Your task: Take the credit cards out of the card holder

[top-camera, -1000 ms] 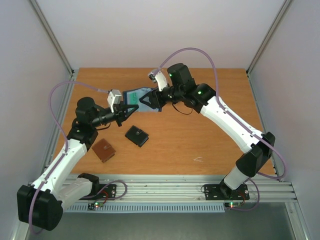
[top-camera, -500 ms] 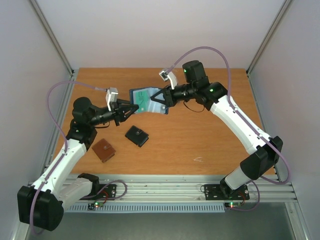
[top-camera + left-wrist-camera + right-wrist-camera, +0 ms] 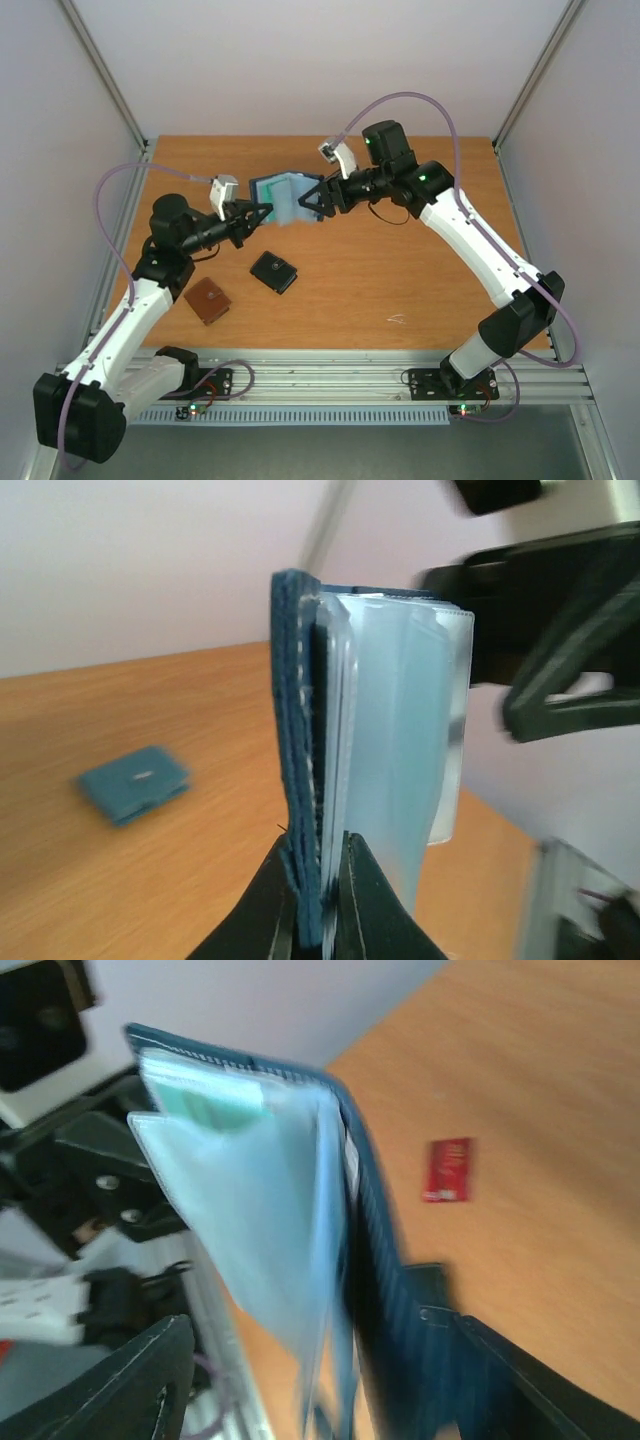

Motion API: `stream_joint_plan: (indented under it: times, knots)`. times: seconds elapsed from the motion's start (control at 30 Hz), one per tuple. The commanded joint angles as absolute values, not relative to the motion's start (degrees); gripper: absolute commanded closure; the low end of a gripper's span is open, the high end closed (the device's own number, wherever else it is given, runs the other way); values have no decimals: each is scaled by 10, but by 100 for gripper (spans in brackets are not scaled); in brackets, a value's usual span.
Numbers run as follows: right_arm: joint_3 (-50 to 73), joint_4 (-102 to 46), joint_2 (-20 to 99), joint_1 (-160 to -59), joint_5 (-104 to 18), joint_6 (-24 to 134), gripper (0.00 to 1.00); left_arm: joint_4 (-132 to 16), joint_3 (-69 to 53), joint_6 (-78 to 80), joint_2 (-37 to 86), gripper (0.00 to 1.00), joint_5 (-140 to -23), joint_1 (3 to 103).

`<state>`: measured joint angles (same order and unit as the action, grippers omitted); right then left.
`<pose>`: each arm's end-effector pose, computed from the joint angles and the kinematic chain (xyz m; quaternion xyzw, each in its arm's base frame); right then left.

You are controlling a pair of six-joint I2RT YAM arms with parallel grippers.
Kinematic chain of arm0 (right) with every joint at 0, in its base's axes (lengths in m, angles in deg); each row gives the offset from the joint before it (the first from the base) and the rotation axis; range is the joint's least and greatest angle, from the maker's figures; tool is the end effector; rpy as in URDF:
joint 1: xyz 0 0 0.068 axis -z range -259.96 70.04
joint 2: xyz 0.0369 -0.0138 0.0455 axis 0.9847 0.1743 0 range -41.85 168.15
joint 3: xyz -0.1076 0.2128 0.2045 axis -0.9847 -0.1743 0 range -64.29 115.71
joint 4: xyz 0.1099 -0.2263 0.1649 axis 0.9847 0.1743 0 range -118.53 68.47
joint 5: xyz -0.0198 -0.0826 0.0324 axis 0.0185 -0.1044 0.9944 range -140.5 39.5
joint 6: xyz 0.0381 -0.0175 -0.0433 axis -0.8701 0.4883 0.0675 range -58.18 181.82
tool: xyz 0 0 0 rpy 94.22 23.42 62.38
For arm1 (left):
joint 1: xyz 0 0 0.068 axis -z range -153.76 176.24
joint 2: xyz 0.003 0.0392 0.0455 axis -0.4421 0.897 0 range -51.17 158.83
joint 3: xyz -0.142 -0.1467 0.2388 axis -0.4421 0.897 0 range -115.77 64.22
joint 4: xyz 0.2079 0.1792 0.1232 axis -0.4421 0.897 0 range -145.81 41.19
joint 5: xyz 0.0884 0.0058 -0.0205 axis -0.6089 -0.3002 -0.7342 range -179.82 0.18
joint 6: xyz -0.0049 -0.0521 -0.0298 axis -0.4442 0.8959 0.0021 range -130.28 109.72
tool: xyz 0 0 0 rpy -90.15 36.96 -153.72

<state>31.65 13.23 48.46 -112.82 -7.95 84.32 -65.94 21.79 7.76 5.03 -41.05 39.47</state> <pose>0.3090 0.2355 0.4448 -0.5315 0.6593 0.3603 0.3912 0.2311 -0.0888 0.3518 0.2544 0.6754 -0.4579 0.5190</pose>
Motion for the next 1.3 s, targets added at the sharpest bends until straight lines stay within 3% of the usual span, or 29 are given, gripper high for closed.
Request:
stream_joint_plan:
  times: [0.0,0.13,0.2,0.3,0.4,0.5,0.7,1.03,1.27]
  knots:
    - [332,165,473,-1115,-297,805,28,-523,190,-95,44,100,-772,412]
    - [342,186,471,-1115,-342,801,27,-559,222,-394,73,100,-988,431]
    - [343,184,471,-1115,-321,800,27,-613,241,-544,82,100,-1029,431]
    - [336,157,473,-1123,-261,797,29,-619,238,-593,83,100,-1038,432]
    - [332,122,485,-1145,-218,795,28,-574,218,-527,83,100,-1017,433]
    - [363,129,515,-1176,-252,793,25,-509,193,-434,77,100,-979,441]
    - [407,111,577,-1216,-332,722,2,-458,167,-285,60,100,-901,452]
    - [512,202,684,-1210,-373,705,1,-495,176,-167,35,100,-779,453]
    - [364,87,607,-1161,-287,718,1,-549,188,-78,13,100,-671,439]
